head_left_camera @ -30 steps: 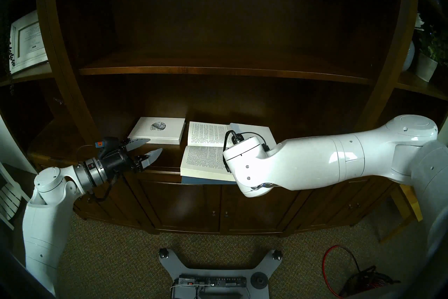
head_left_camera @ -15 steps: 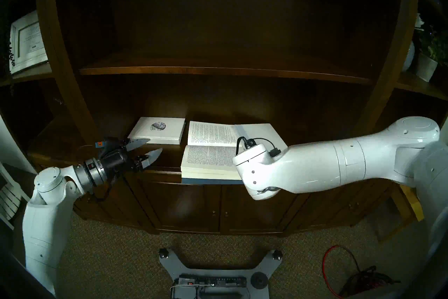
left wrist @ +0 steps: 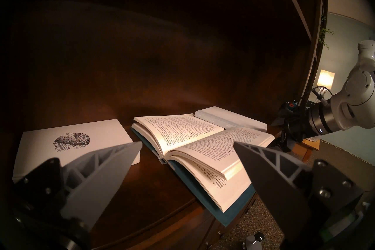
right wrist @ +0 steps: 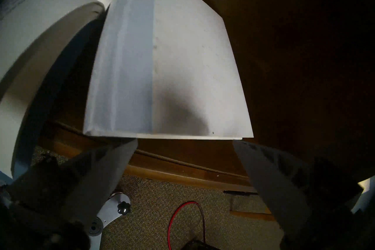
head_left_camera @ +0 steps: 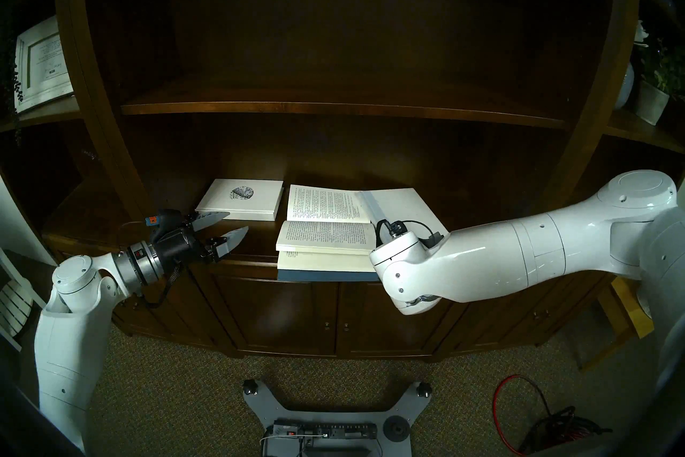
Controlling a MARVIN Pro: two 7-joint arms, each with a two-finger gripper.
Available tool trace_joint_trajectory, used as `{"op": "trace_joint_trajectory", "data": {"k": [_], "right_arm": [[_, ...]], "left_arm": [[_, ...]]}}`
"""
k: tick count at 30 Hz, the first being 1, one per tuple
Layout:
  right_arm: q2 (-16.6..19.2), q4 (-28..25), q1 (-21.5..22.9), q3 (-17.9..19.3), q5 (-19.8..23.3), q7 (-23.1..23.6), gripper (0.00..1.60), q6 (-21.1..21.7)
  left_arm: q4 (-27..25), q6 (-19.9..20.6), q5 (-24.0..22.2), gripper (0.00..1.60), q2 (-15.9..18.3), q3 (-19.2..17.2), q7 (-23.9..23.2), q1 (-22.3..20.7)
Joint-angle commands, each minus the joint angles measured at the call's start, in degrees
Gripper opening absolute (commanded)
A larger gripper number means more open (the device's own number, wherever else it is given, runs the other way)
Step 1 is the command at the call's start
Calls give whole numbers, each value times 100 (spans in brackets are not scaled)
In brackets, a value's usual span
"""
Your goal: Close the books and align them horizontally on the shelf
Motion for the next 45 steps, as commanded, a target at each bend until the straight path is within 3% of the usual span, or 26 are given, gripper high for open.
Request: {"op": "trace_joint_trajectory", "data": {"k": [1, 11, 19, 28, 39, 45], "right_arm": [[261, -323, 513, -23, 52, -68, 160, -167], [604, -1266, 791, 347, 259, -68, 160, -341], [1147, -2004, 1089, 583, 364, 38, 160, -401], [1154, -1691, 1127, 704, 271, 122, 160, -498], [832, -826, 892, 691, 238, 1323, 160, -367], [513, -424, 857, 631, 295, 1395, 160, -251]], "left_arm": [[-118, -30, -56, 160, 3, -64, 5, -107], [-112, -31, -51, 160, 8, -60, 2, -108], [-116, -30, -55, 160, 5, -63, 3, -108], [-120, -30, -58, 160, 1, -66, 6, -107], [-125, -28, -60, 160, -3, -69, 9, -106], [-126, -27, -61, 160, -4, -69, 10, -106]]}}
